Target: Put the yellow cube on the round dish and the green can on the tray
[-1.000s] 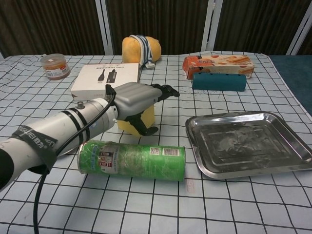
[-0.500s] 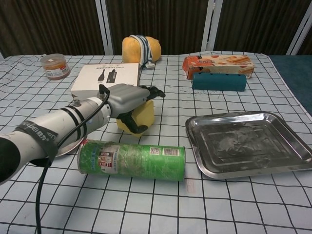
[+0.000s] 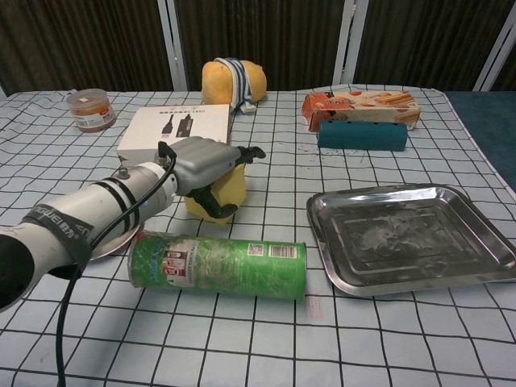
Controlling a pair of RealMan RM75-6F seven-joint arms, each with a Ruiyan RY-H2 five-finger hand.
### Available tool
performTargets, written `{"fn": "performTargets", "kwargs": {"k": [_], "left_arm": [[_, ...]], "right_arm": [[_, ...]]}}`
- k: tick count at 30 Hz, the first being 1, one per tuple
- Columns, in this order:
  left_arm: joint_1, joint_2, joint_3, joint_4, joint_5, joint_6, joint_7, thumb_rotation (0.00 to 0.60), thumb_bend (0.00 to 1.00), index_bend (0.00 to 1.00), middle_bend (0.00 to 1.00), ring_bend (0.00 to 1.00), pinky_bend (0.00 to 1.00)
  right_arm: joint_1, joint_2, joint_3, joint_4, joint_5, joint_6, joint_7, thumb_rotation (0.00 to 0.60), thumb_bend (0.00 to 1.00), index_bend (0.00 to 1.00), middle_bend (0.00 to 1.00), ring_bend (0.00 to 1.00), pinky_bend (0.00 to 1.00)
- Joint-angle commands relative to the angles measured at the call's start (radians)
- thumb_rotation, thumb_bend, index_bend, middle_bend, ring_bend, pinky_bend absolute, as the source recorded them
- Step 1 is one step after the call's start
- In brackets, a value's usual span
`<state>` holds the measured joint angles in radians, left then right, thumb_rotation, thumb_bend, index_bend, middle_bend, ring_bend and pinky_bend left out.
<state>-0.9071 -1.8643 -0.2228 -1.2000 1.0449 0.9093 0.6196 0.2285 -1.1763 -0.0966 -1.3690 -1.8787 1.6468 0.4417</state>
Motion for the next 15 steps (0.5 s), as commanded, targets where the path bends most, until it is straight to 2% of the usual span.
{"fn": "performTargets", "kwargs": {"k": [1, 6, 12, 15], "left_arm": [[0.001, -0.006, 0.008, 0.008, 0.011, 0.011, -0.001, 0.600, 0.54, 0.00, 0.20, 0.41, 0.79], [0.017, 0.052, 0.017, -0.071, 0.054, 0.086, 0.038, 0.600, 0.58, 0.02, 0.28, 0.49, 0.86], [0.081, 0.208, 0.035, -0.293, 0.057, 0.186, 0.116, 0.600, 0.58, 0.11, 0.32, 0.52, 0.86], [0.111, 0.272, 0.057, -0.358, 0.041, 0.211, 0.150, 0.600, 0.58, 0.12, 0.33, 0.52, 0.86]], "right_arm": [[0.000, 0.000, 0.000, 0.000, 0.000, 0.000, 0.000, 0.600, 0.04, 0.00, 0.00, 0.00, 0.00], [0.002, 0.000, 0.001, -0.002, 0.004, -0.004, -0.001, 0.600, 0.04, 0.00, 0.00, 0.00, 0.00], [0.001, 0.001, -0.001, -0.003, 0.000, 0.001, 0.002, 0.600, 0.04, 0.00, 0.00, 0.00, 0.00], [0.002, 0.000, -0.002, -0.003, 0.000, -0.001, 0.000, 0.600, 0.04, 0.00, 0.00, 0.00, 0.00]]}}
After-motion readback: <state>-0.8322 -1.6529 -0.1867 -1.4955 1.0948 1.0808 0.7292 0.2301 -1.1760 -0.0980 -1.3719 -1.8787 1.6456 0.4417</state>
